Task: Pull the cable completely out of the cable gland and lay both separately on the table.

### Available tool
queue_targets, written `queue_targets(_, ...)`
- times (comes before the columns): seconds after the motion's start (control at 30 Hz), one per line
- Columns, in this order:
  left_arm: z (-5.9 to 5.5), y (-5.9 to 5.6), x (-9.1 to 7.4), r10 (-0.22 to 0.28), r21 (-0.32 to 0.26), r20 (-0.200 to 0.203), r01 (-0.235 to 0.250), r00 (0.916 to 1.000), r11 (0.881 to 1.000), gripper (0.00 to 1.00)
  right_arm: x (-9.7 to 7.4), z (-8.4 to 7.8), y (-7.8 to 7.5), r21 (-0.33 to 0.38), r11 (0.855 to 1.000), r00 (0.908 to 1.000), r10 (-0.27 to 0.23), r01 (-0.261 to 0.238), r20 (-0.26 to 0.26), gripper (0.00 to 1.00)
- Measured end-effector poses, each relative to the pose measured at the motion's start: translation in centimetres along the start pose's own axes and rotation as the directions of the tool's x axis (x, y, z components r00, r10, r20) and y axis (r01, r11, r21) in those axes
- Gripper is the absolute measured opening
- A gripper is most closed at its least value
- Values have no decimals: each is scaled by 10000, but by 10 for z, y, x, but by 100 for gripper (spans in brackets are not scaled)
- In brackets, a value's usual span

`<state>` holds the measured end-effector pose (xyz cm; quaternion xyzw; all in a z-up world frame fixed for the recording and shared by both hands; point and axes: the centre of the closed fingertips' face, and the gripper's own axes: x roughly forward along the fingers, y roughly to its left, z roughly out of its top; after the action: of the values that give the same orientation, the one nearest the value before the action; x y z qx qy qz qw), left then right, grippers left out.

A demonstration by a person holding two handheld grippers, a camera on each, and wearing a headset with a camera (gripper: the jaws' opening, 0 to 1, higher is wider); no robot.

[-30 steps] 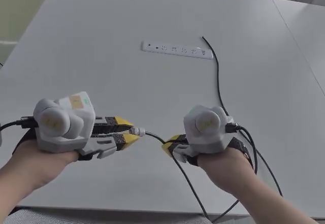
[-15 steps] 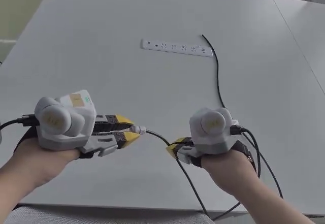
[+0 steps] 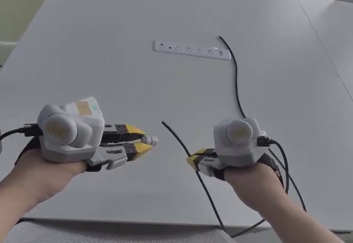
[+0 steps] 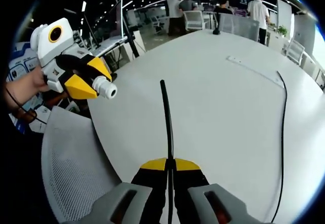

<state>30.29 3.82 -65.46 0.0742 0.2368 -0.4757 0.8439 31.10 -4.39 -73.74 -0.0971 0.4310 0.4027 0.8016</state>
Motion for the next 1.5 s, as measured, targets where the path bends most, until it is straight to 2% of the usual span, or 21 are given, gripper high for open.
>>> queue_targets(0.4, -1, 0, 2, -22, -29, 21, 22, 10000, 10000, 15, -1, 0, -2, -101, 9999, 10000, -52, 52, -81, 0)
queue_targets(0.57, -2, 0, 3, -33, -55, 72, 33, 10000, 10000, 15, -3, 6, -4, -152, 9998, 9999, -102, 102, -10, 0)
queue_targets(0.97, -15, -3, 8, -95, -121, 19, 96, 10000, 9999, 15, -2, 37, -18, -890, 9951, 9991, -426, 425, 7, 0)
queue_targets(1.17, -23, 1, 6, -93, -243, 30, 94, 10000, 9997, 15, 1, 48, -24, -1157, 9917, 9984, -570, 559, -64, 0)
queue_targets(1.5, -37, 6, 1, -96, -330, 11, 97, 10000, 9994, 16, 12, 81, -30, -2194, 9725, 9963, -843, 785, -169, 0)
